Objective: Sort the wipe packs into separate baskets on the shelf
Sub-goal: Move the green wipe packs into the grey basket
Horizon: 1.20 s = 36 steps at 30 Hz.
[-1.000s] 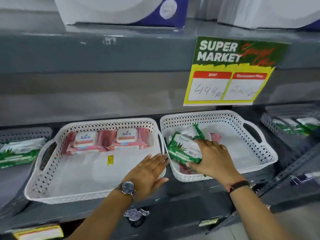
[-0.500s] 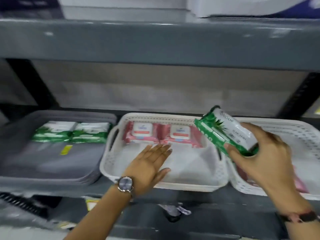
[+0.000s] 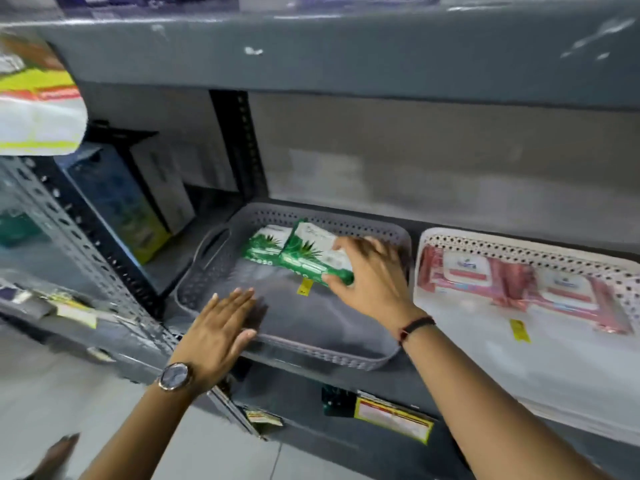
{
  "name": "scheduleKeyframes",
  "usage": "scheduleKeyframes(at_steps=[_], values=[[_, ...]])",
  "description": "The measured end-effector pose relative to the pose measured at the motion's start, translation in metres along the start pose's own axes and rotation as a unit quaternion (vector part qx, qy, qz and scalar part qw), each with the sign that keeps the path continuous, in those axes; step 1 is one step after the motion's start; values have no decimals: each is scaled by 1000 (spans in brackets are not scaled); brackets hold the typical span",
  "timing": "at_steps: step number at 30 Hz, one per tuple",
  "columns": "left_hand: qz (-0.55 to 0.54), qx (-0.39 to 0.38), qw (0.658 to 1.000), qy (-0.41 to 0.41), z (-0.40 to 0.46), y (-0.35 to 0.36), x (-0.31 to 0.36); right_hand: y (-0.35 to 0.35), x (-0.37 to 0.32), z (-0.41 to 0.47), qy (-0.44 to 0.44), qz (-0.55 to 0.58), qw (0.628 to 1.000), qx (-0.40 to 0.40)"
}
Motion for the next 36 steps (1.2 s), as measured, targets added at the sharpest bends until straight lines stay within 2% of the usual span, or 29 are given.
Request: scheduleKeyframes(at_steps=[3,6,9,13,19,24,28,30,36], values=[[-2,15,1000,4,-2,4,-10,47,-12,15,-22,-24,997,-76],[-2,7,1000,2,-1,12,-12,83,-12,14,-15,-80,978,-191],[-14,10,1000,-1,-1,12,-14,85,-9,9,-22,-94,971,-219],[-31,28,999,0,7,4,8,41,6,7,-39,-81,986,-142],[-72,47,989,122,54,-3,141,-83,97,-45,55,-106,993,-9],[-128,28,964,231,83,10,275,-186,194,-123,184,-176,967,16],[-121,17,940,320,90,29,366,-252,262,-189,283,-225,932,8],[-113,11,931,348,91,41,400,-274,289,-217,313,-238,919,-25],[-76,-33,922,379,94,60,455,-283,344,-231,301,-256,888,-235]])
Point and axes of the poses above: each hand's wrist, its own z-axis towards the middle knuckle, its own y-axis out of the palm, x = y × z, the point moved 4 cm from there along z, towards the middle knuckle, and after that the axes turned 4 degrees about x, right-handed, at the moved point
